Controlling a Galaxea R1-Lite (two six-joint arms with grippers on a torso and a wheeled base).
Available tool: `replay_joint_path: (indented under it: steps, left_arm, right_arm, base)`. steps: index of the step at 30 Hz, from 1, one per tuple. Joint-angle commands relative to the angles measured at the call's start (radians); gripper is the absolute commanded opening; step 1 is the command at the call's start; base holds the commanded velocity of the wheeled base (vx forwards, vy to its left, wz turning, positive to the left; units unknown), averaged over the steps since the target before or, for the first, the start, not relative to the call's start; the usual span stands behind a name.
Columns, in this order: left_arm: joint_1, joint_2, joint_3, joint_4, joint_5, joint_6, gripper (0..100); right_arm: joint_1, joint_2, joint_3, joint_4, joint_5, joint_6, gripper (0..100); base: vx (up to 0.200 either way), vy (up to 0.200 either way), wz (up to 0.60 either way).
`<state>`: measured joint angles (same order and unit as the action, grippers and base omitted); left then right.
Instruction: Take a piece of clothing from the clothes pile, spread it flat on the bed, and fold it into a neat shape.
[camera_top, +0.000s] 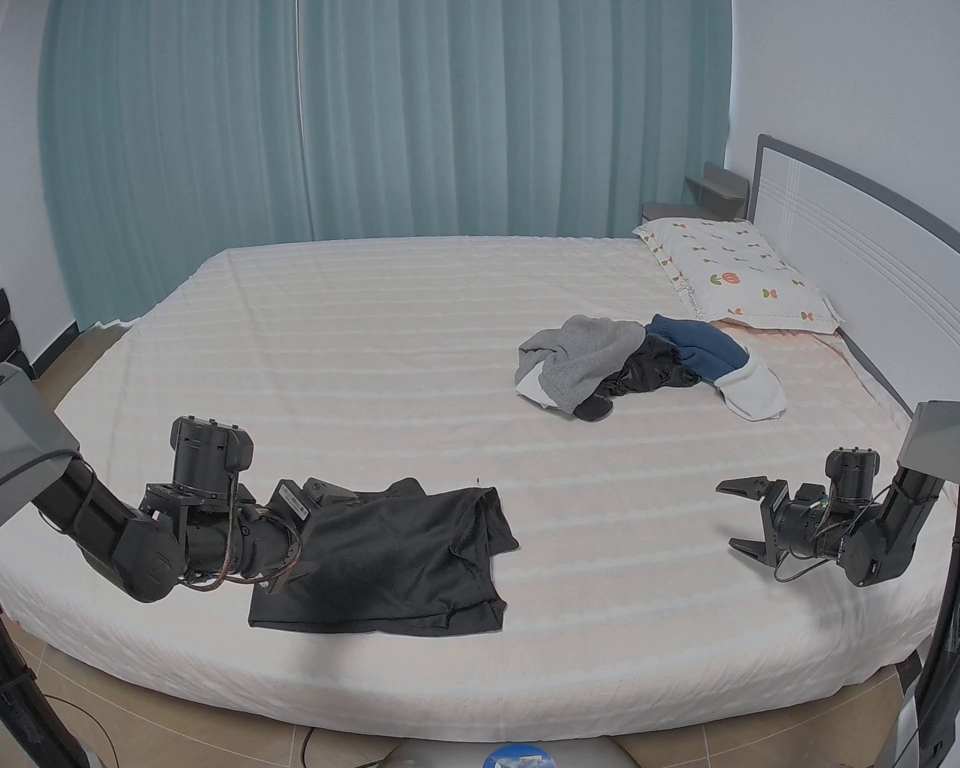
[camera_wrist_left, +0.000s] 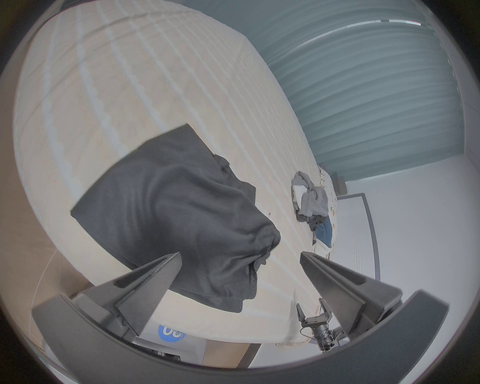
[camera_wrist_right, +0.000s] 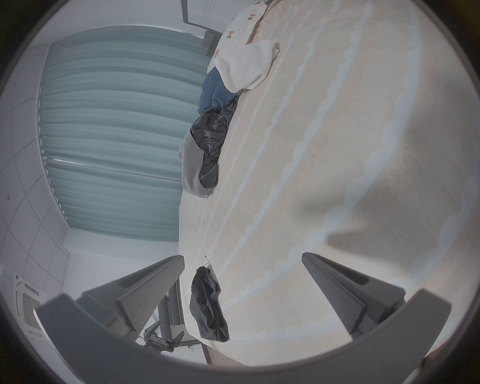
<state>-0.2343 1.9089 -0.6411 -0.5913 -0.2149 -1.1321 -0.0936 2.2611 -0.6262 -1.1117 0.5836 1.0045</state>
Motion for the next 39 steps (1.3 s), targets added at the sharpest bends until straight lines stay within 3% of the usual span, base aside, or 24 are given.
replay_joint_path:
  steps: [1,5,10,23,28,33,39]
  left_arm:
    - [0.024,0.013,0.021,-0.009,-0.003,-0.008,100]
    - [0.027,0.007,0.044,-0.024,-0.05,-0.009,100]
    - [0.033,0.005,0.047,-0.028,-0.055,-0.009,100]
    - [0.089,0.005,0.057,-0.084,-0.072,-0.034,100]
    - [0.11,0.01,0.064,-0.085,-0.097,-0.034,100]
    - [0.128,0.01,0.07,-0.087,-0.123,-0.034,100]
    - [0.13,0.012,0.07,-0.087,-0.124,-0.035,100]
  right_arm:
    - [0.0,0.002,0.0,0.0,0.001,-0.006,100]
    - [0.0,0.002,0.0,0.0,0.001,-0.006,100]
    - [0.002,-0.002,0.003,0.001,0.004,-0.007,100]
    - [0.126,-0.072,0.04,0.01,-0.016,-0.018,100]
    - [0.18,-0.092,0.034,0.03,-0.045,-0.02,100]
    - [0.238,-0.13,0.003,0.102,-0.097,-0.021,100]
    - [0.313,-0.117,-0.03,0.158,-0.242,-0.083,100]
  base:
    - [0.0,0.0,0.0]
    - [0.0,0.0,0.0]
    - [0.0,0.0,0.0]
    - [0.0,0.0,0.0]
    - [0.0,0.2,0.0]
    - [0.0,0.2,0.0]
    - [0.0,0.2,0.0]
